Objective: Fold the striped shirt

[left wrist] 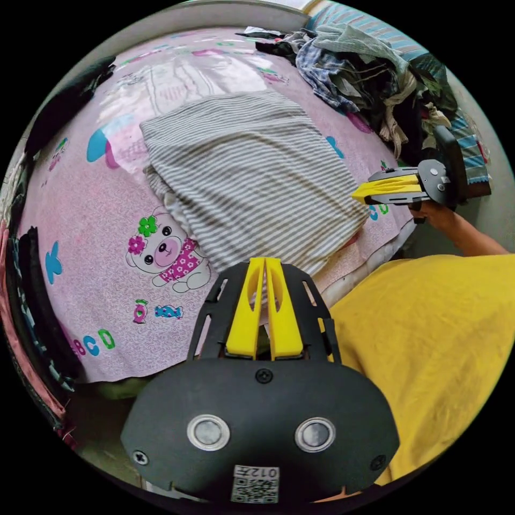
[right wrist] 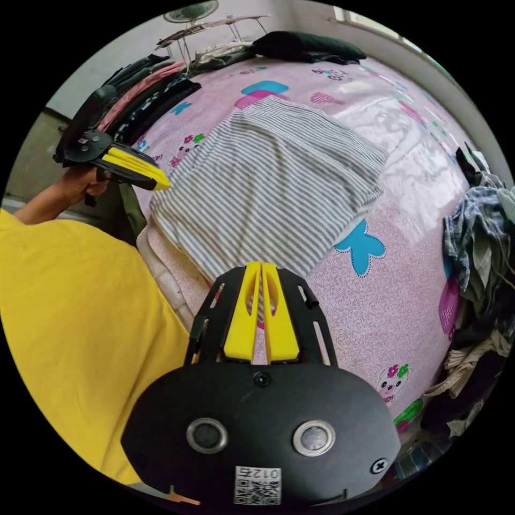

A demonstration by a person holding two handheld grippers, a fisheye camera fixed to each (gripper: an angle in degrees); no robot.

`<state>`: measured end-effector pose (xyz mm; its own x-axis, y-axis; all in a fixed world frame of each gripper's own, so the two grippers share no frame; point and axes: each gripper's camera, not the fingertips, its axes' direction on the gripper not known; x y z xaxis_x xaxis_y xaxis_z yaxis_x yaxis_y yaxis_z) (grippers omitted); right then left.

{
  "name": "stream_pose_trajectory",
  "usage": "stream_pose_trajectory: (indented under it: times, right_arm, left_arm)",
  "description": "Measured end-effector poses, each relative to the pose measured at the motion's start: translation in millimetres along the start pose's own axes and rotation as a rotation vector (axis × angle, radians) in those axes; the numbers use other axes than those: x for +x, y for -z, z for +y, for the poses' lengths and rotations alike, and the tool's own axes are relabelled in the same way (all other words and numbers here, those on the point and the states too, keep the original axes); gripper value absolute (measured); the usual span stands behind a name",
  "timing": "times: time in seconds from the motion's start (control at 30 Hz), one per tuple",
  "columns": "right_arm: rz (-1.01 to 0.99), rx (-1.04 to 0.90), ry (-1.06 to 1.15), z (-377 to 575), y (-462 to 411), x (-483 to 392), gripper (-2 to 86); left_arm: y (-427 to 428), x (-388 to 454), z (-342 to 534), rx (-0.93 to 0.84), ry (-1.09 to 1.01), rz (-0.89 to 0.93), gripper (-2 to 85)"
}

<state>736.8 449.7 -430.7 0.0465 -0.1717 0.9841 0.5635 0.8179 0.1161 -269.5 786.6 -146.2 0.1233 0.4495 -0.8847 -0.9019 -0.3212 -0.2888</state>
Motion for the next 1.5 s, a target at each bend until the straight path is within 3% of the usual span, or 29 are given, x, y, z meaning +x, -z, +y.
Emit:
stream_pose_trajectory:
  times: [0.17,0.3,0.37,0.43,0.6,0.83,0.97,1.23,1.5]
  right_arm:
    - [-0.027,-0.058,-0.047,7.0,-21.1,29.7,0.2]
    - [-0.107,-0.038,-0.164,11.6,-9.9,57.4,0.8]
    - [-0.193,0.056,-0.333,28.2,8.8,87.6,1.9]
    - [-0.309,0.095,-0.462,47.5,14.4,114.4,4.1]
    - [-0.600,0.118,-0.707,97.7,1.1,171.7,10.5]
    - [-0.887,0.150,-0.835,119.9,-30.3,217.9,10.7]
    - [-1.025,0.138,-0.835,112.2,-39.8,237.4,5.3]
    - [-1.167,0.193,-0.936,115.7,-15.7,259.5,2.7]
    - [-1.142,0.175,-0.856,97.0,10.8,257.9,3.3]
  left_arm:
    - [-28.3,-36.7,8.5,-0.120,0.091,0.099,0.4]
    - [-17.7,-61.9,37.1,-0.067,0.196,0.175,0.5]
    - [-3.7,-69.4,47.9,-0.016,0.257,0.211,0.7]
    - [6.3,-77.4,58.0,0.041,0.323,0.330,0.9]
    - [-29.2,-83.1,80.7,0.106,0.554,0.889,2.9]
    - [-68.4,-69.5,107.6,0.067,0.686,0.948,5.3]
    - [-80.9,-77.8,130.0,0.137,0.790,1.006,8.0]
    - [-113.6,-55.3,152.8,0.301,0.943,1.189,12.8]
    - [-130.5,-34.1,148.1,0.485,1.000,1.298,11.1]
